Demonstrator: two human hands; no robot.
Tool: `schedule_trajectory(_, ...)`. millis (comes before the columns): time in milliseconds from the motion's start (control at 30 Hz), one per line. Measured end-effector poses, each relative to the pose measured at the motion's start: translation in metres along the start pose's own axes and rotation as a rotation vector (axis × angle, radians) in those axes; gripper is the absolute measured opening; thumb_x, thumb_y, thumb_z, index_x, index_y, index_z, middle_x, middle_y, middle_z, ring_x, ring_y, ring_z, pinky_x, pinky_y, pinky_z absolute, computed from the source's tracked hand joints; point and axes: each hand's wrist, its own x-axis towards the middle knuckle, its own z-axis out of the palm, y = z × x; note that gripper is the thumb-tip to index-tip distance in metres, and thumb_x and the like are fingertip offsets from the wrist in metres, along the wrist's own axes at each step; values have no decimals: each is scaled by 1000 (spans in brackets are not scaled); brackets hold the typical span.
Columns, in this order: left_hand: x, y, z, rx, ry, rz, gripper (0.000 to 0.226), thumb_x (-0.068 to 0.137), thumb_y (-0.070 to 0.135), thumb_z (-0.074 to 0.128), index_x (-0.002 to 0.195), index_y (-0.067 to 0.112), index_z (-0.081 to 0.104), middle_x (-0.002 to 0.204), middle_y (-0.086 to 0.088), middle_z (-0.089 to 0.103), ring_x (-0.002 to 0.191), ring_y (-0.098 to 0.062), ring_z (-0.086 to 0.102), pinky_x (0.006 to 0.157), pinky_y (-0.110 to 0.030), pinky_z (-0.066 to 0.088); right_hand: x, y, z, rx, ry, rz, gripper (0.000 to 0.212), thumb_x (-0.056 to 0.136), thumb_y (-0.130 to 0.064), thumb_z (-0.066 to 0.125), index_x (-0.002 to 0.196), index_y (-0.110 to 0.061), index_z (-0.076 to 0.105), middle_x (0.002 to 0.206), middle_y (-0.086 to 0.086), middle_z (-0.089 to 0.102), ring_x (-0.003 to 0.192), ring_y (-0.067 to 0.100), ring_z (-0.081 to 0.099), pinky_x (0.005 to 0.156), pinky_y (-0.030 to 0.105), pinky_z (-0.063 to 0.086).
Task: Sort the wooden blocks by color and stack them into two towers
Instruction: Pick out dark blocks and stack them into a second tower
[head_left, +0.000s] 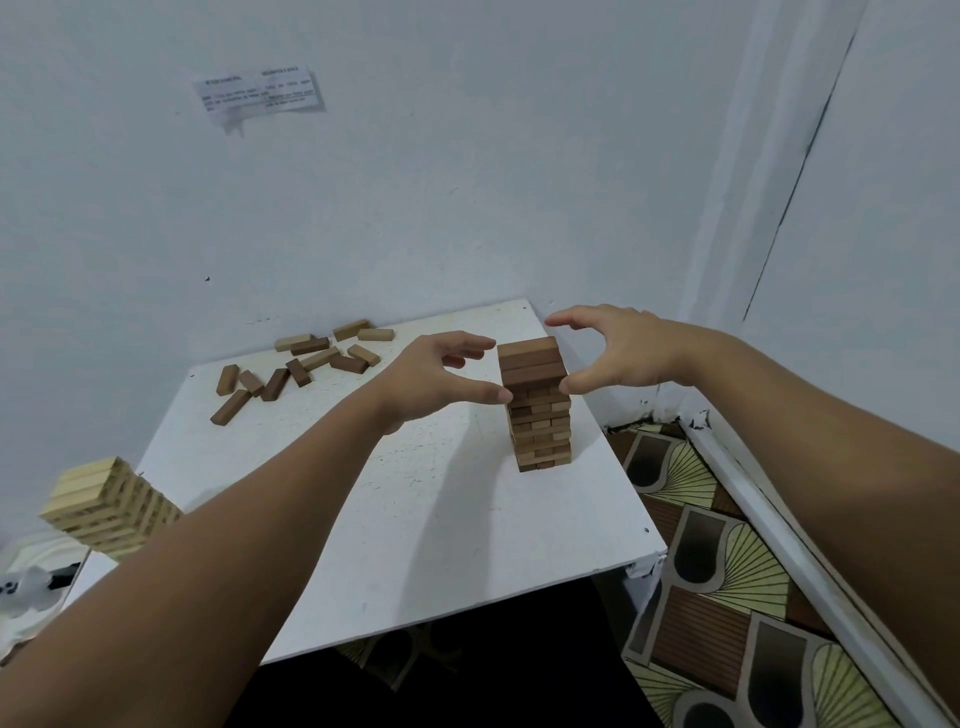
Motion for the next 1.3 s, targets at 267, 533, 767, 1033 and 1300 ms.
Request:
schedule_trajectory(267, 4, -1, 1, -62, -7, -10, 68, 65, 41, 97, 128, 37, 71, 127, 14, 67, 125, -9, 55, 109, -49, 49, 3, 5, 5, 47, -8, 6, 85, 61, -70, 73, 140, -58, 44, 154, -10, 41, 143, 25, 34, 119, 54, 29)
schedule_trajectory(533, 5, -4, 3, -92, -2, -16, 66, 64, 41, 98, 125, 37, 71, 124, 13, 69, 125, -10, 56, 108, -47, 50, 8, 8, 6, 78, -20, 8, 85, 58, -71, 72, 138, -58, 45, 151, -12, 42, 142, 21, 36, 118, 53, 32)
schedule_trajectory(767, 4, -2, 4, -101, 7, -15, 66, 63, 40, 98, 124, 38, 71, 123, 12, 69, 125, -11, 57, 105, -42, 51, 8, 11, 6, 66, -14, 10, 87, 58, -71, 73, 139, -60, 44, 151, -13, 42, 142, 19, 37, 118, 52, 32)
schedule_trajectory(1033, -3, -16, -13, -116, -82, -87, 101, 59, 53, 94, 148, 43, 47, 138, 5, 60, 132, -17, 53, 109, -43, 43, 9, -6, -1, 98, 158, -58, 71, 88, -80, 50, 148, -44, 44, 154, -2, 45, 143, 23, 38, 116, 52, 33)
schedule_trajectory(1300, -34, -71, -46, -116, 260, -128, 30, 94, 35, 75, 123, 29, 70, 114, 4, 70, 106, -11, 64, 91, -30, 51, 30, -83, 21, -187, 319, -240, 42, 102, -56, 48, 136, -35, 60, 138, -1, 55, 133, 23, 42, 110, 45, 38)
